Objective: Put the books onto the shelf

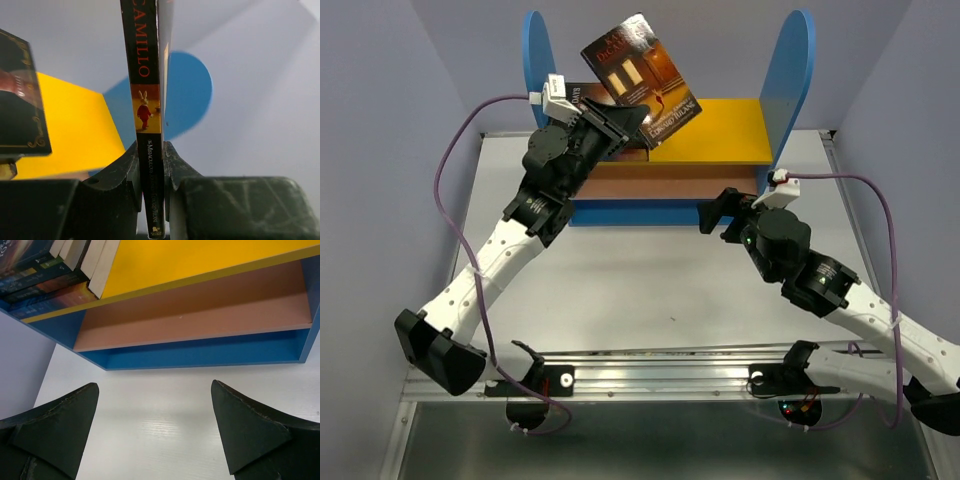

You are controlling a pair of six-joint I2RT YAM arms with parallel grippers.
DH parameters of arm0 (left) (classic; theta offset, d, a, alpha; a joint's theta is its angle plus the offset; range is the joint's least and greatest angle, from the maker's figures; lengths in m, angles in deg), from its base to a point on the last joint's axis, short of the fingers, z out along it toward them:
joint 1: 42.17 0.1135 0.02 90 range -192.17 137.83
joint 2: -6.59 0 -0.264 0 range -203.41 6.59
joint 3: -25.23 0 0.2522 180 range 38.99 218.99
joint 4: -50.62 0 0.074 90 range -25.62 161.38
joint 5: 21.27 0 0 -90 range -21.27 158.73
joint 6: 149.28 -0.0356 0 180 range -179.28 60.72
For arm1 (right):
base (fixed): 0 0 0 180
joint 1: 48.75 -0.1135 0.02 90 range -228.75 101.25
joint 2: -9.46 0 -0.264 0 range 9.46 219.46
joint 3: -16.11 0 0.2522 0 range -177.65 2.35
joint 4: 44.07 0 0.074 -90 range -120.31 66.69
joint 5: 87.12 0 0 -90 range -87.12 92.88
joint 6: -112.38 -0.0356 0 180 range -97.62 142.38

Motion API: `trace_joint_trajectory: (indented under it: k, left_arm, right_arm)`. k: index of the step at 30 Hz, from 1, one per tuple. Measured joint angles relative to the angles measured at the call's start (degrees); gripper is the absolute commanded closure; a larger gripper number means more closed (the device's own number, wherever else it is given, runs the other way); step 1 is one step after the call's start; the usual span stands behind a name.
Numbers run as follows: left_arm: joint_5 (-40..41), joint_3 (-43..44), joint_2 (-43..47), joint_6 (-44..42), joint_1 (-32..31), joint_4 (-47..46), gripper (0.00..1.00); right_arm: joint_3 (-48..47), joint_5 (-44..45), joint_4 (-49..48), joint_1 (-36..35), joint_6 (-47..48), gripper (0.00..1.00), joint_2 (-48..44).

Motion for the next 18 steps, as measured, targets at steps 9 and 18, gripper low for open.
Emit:
trace_joint_trajectory:
  k: [9,18]
  left_arm:
    - [37.9,5.2,-7.6,16.3,-6.1,8.0,1.0]
    - [54.9,17.1,-15.0,30.3,-10.2,24.4,1.0]
  right_arm:
    - [0.0,0.6,0.1,0.0,0.0,0.0,-0.7]
    - [0.0,0.2,0.2,0.0,-0.2,0.0,-0.7]
